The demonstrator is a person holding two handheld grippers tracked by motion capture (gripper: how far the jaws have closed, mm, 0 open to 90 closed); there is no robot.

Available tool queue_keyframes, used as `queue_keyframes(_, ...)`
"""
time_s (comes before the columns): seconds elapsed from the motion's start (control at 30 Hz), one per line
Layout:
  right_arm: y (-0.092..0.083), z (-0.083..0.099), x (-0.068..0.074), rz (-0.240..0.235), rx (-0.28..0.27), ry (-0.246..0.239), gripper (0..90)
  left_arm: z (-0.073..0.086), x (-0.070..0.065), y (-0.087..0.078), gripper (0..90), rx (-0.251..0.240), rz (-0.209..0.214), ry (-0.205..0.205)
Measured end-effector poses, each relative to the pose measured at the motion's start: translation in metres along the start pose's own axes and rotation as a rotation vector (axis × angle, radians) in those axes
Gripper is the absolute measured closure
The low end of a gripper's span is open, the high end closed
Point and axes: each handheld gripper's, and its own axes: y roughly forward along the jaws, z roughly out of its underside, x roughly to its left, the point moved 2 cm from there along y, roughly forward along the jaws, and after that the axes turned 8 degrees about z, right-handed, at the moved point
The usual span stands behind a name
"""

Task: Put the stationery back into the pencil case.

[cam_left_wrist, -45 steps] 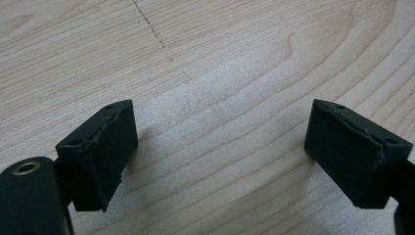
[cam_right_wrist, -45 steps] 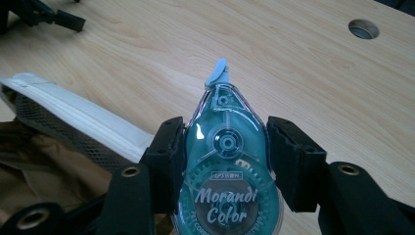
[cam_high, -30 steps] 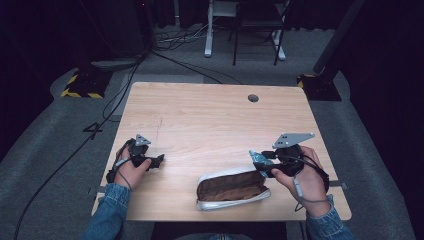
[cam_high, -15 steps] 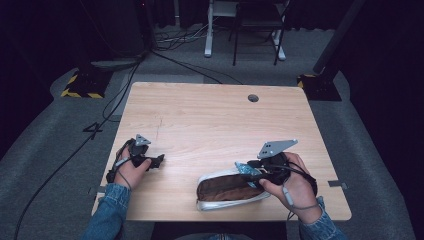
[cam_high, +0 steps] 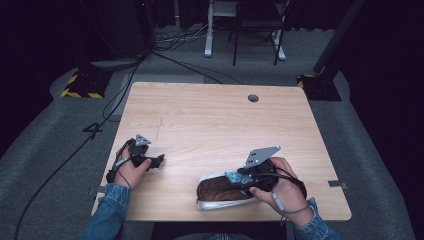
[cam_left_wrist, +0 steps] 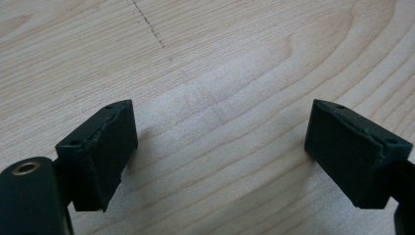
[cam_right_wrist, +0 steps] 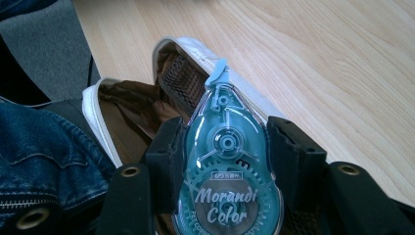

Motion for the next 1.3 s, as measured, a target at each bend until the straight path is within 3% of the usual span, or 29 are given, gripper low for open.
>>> queue_keyframes(0.23, 0.007, 0.0, 0.004, -0.006, 0.025, -0.046, 50.1, 0.0, 0.0, 0.0, 12.6, 0.0, 0.0, 0.0)
queue_keyframes(0.57, 0.015, 0.0, 0.012, 0.006, 0.038, -0.17, 50.0, 0.0, 0.0, 0.0, 12.6, 0.0, 0.0, 0.0)
queue_keyframes(1.07, 0.021, 0.001, 0.015, -0.005, 0.06, -0.21, 49.0, 0.0, 0.0, 0.0, 12.6, 0.0, 0.001, -0.001)
queue_keyframes(1.13, 0.022, 0.001, 0.015, -0.005, 0.051, -0.213, 42.0, 0.0, 0.0, 0.0, 12.6, 0.0, 0.001, -0.001)
queue_keyframes(1.3, 0.021, 0.0, 0.014, 0.007, 0.034, -0.204, 39.5, 0.0, 0.0, 0.0, 11.6, 0.003, 0.003, 0.004)
